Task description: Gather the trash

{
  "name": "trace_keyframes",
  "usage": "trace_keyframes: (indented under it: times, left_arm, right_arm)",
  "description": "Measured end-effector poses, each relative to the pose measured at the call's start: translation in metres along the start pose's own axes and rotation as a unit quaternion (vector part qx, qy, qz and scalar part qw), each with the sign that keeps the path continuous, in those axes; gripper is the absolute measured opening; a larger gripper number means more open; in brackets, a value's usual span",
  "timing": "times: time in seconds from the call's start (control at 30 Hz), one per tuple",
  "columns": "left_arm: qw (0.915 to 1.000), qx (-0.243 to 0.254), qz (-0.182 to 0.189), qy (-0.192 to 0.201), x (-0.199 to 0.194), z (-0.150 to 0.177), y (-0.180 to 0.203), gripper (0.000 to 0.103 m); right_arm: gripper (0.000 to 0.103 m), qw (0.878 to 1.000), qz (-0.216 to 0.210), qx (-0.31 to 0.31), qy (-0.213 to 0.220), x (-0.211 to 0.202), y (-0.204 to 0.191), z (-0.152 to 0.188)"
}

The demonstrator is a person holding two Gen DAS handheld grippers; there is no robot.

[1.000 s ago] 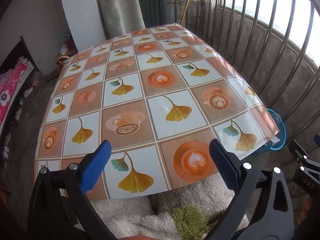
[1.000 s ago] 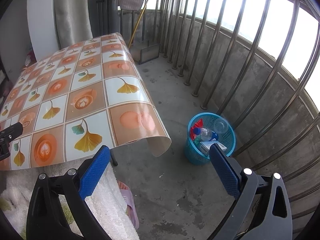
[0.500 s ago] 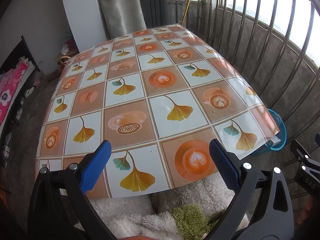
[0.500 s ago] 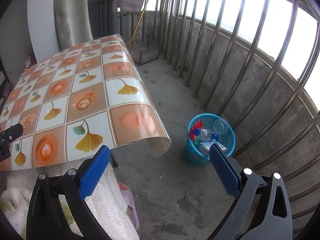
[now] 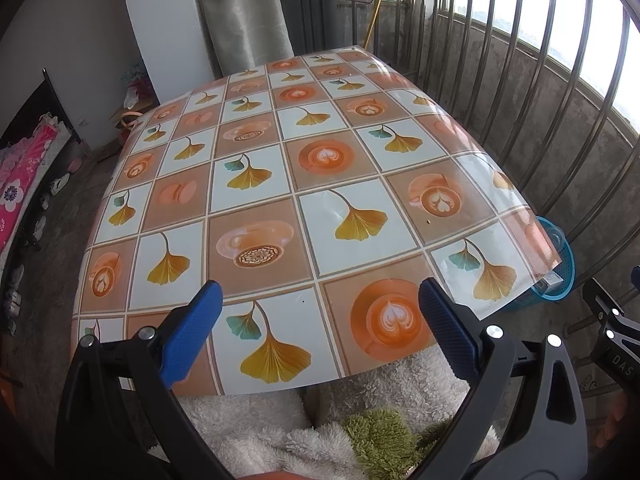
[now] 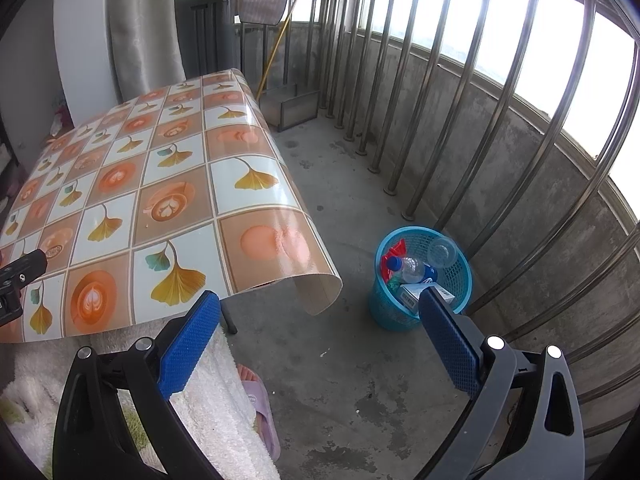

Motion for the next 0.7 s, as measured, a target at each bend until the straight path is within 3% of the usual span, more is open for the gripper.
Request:
trace_keyframes:
  times: [0.7]
  left_arm:
    - [1.0000,0.001,-0.001,0.000,-0.0002,-0.0013,0.0008,0.094]
  right_arm:
    - [0.096,1.000,0.000,0.002,0.001,-0.0013,-0.0005,-0.0016]
Point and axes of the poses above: each gripper's, at about its wrist camera, not at the fingertips, and x roughly the way its jaws point, y to its right, z to its underside, the point moved 5 cm from there along x, roughly the way its jaws point, and after that the axes turned 11 degrees about -x, right-handed, at the moved point
